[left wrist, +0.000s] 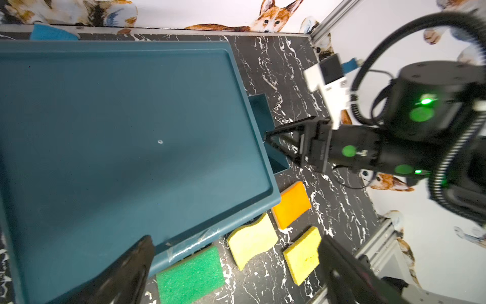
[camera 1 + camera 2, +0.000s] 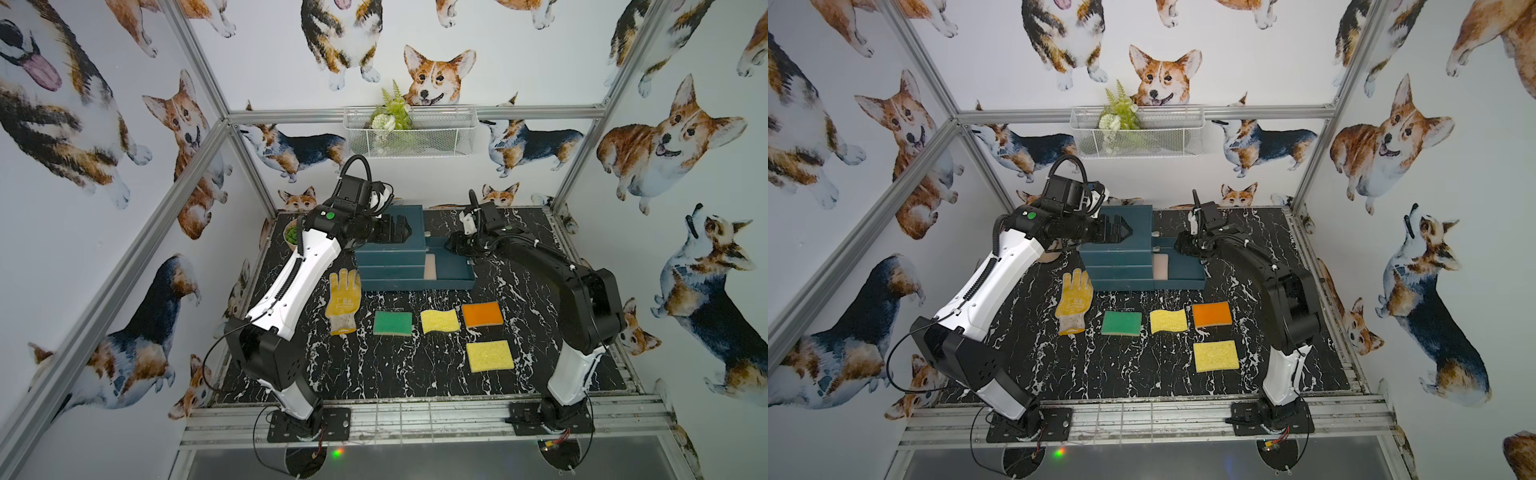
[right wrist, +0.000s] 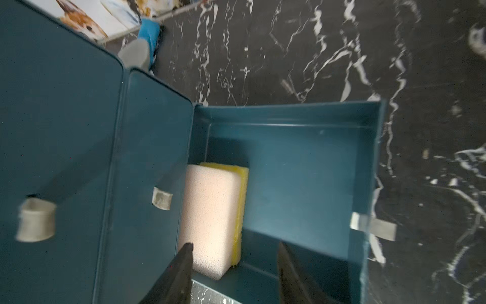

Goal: Take the sponge out of the drawer
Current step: Open the drawer in the storage box, then pick up the sponge from the drawer.

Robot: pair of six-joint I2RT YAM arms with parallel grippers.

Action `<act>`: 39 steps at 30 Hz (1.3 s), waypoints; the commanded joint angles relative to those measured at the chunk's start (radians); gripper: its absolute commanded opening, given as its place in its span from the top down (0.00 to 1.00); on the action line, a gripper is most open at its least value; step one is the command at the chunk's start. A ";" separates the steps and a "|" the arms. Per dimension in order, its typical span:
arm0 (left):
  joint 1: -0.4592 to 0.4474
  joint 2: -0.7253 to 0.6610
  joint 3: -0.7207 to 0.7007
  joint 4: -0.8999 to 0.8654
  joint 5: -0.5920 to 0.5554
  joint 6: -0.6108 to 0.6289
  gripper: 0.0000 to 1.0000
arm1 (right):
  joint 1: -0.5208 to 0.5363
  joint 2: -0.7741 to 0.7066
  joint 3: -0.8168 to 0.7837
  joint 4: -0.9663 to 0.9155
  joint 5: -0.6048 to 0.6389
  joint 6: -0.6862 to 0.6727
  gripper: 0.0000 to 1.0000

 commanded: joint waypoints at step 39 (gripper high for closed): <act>0.092 -0.115 -0.050 0.055 0.196 0.045 0.00 | -0.036 -0.068 0.049 -0.214 0.012 -0.090 1.00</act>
